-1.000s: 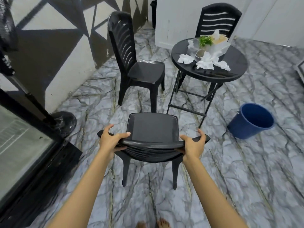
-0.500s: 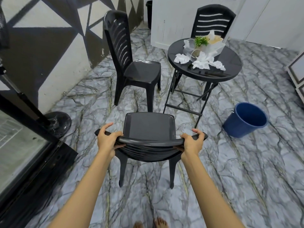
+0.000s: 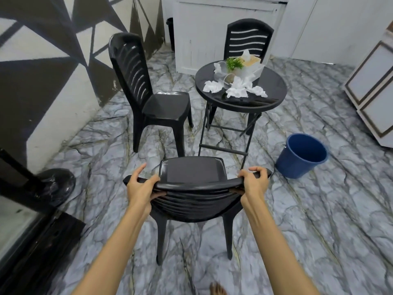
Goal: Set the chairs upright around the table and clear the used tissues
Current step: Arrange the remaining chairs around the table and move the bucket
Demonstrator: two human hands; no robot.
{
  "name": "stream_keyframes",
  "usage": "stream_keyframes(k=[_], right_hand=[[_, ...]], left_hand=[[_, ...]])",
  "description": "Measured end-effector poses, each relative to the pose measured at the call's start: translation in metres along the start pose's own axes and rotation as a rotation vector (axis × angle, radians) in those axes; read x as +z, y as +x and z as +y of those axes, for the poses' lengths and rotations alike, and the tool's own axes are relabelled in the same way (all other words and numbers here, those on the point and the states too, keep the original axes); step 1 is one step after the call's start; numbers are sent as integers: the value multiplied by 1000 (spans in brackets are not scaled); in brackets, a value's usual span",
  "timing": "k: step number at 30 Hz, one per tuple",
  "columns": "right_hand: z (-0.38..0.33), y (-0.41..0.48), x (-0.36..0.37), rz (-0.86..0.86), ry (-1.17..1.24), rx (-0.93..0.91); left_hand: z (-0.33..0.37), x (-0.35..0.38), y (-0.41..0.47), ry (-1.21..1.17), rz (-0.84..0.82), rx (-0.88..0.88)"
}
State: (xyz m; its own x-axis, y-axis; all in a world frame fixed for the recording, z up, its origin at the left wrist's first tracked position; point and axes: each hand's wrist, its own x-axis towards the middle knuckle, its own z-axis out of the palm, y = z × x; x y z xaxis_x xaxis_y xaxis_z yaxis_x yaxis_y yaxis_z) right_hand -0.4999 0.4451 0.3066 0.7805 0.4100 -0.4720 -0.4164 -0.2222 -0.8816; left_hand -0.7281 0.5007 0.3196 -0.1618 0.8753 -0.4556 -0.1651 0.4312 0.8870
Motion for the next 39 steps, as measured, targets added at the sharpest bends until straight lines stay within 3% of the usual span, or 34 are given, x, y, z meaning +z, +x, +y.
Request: stream_keyframes(k=[17,39], right_hand=[[-77,141,-56,122,3,-99],[-68,177,-88,29,-6,-64]], left_hand=[[-8,192,32,95,-201,65],[-47,220,52,175,-239,48]])
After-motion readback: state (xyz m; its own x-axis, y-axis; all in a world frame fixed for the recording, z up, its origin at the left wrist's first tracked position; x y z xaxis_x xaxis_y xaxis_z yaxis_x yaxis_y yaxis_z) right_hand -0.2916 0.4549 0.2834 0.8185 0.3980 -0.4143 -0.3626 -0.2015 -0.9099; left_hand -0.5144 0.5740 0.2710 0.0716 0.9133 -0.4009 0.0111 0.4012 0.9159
